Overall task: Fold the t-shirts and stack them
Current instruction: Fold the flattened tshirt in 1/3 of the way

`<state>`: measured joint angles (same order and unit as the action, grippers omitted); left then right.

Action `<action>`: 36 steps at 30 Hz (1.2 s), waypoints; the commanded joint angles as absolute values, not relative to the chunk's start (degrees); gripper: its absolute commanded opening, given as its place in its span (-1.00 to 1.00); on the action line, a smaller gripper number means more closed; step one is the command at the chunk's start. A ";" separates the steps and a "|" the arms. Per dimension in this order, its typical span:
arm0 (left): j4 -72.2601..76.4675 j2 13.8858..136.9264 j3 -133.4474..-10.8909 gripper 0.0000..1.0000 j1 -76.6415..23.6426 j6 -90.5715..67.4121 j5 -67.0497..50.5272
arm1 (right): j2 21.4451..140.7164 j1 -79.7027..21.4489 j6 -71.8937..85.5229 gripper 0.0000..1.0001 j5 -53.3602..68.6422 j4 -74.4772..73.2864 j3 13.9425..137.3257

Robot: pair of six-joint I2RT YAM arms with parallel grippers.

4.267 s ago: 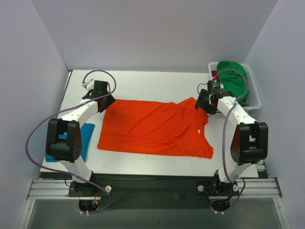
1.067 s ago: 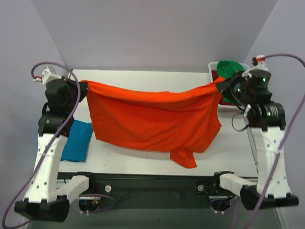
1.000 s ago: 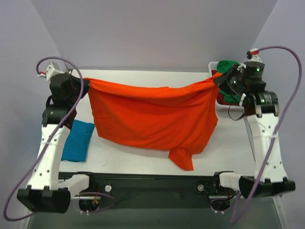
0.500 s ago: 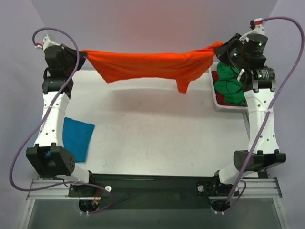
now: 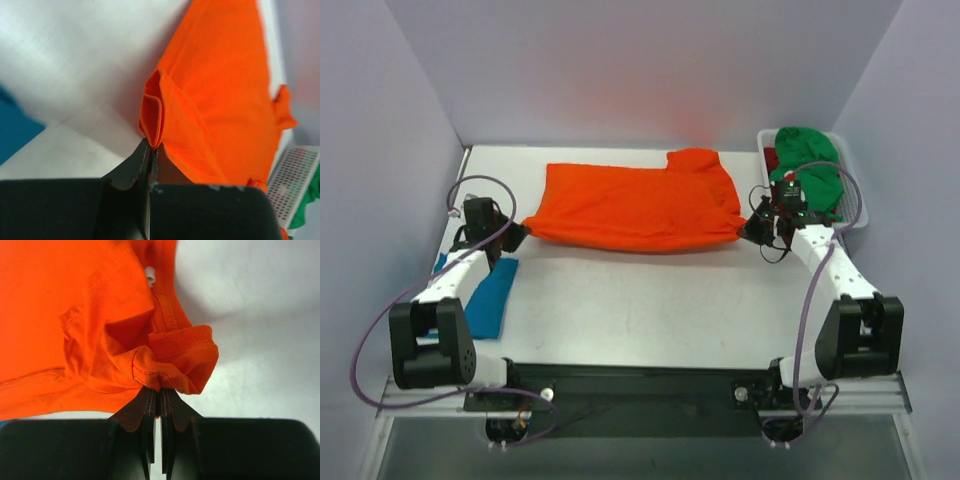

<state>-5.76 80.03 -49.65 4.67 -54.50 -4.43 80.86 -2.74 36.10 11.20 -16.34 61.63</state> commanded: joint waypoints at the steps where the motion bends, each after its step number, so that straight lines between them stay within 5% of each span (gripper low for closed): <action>1: 1.12 79.01 -41.68 -1.00 4.92 -58.01 -3.52 | 81.90 -2.11 39.11 -1.00 13.70 -12.40 54.33; 12: -8.50 71.99 -28.39 -1.00 5.18 -55.12 0.95 | 86.05 -1.67 45.34 -1.00 16.44 -5.63 33.41; 22: -18.01 59.51 -23.73 -1.00 5.89 -53.44 2.46 | 67.97 5.44 48.42 -0.99 17.05 -13.35 22.33; 31: -23.99 55.82 -21.80 -1.00 5.80 -53.70 2.29 | 51.53 11.95 48.43 -0.59 18.45 -25.83 18.55; 33: -25.22 54.32 -21.53 -1.00 5.80 -53.79 2.29 | 48.53 14.14 47.90 -0.36 19.07 -29.52 18.37; 36: -26.45 52.48 -21.44 -0.58 5.80 -53.70 2.29 | 43.08 15.03 47.46 -0.15 19.34 -33.21 18.63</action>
